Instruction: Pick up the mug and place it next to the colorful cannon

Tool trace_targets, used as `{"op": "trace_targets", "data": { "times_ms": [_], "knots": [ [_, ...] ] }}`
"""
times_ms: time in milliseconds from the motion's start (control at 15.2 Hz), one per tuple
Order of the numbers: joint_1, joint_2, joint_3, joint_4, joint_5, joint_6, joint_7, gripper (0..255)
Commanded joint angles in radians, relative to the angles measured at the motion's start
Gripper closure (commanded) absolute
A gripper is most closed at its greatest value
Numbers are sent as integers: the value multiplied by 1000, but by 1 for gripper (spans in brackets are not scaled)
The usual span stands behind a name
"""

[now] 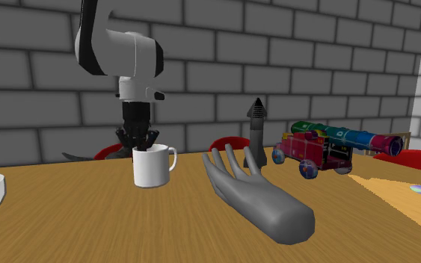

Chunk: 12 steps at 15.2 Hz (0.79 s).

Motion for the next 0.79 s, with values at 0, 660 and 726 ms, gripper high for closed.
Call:
{"op": "trace_targets", "data": {
  "times_ms": [0, 660, 726],
  "knots": [
    [-2, -10, 2, 16, 6, -25, -4, 255],
    [-1, -40, 12, 111, 24, -146, -15, 255],
    [-1, -42, 12, 122, 26, -159, -15, 255]
  ]
}}
